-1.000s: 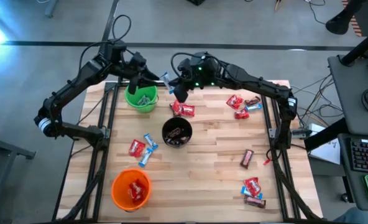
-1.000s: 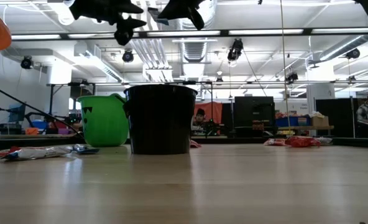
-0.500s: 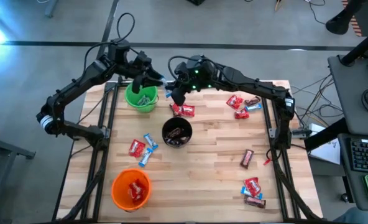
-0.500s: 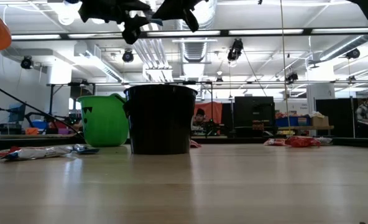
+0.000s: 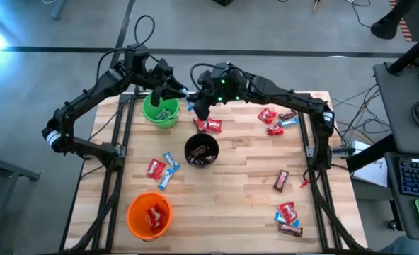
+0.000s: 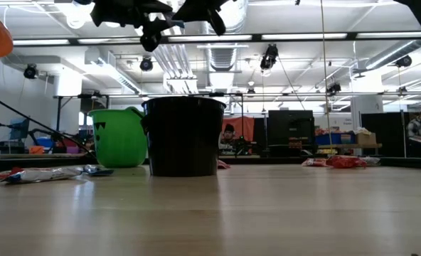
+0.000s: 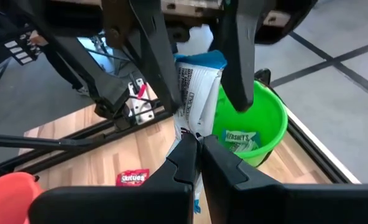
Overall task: Sort candy
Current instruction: Put the white chocolate into the green bucket
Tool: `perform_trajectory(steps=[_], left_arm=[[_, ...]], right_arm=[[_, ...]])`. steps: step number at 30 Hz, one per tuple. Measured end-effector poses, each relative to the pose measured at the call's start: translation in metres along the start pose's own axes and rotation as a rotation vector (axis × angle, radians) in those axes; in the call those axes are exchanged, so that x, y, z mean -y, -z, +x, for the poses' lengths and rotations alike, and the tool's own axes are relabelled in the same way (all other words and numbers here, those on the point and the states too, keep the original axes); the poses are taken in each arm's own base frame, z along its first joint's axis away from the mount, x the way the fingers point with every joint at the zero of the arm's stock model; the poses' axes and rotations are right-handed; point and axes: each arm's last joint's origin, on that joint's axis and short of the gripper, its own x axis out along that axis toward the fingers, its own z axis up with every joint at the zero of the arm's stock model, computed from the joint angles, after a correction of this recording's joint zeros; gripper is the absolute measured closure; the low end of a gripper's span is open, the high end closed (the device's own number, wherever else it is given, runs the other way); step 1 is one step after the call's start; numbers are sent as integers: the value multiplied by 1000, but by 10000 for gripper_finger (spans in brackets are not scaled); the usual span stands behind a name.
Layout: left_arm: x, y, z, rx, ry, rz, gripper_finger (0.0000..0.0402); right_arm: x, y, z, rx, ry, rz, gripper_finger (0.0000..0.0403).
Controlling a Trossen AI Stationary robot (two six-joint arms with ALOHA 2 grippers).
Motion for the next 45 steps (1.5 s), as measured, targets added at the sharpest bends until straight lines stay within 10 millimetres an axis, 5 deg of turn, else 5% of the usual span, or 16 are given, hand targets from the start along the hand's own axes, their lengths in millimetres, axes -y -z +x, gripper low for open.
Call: perform_trajectory(steps=[7, 15, 28, 45], left_arm=[[0, -1, 0, 10, 0, 79, 273], [0, -3, 0, 19, 2, 160, 391], [1, -3, 0, 17, 8, 190, 399], [-4, 13, -9, -110, -168, 157, 401]], right_arm=[[-1, -3, -3, 12, -1, -8, 394], [0, -2, -1, 0, 4, -23, 394], [1, -3, -2, 10, 14, -86, 385], [37, 6, -9, -130, 215, -42, 256]])
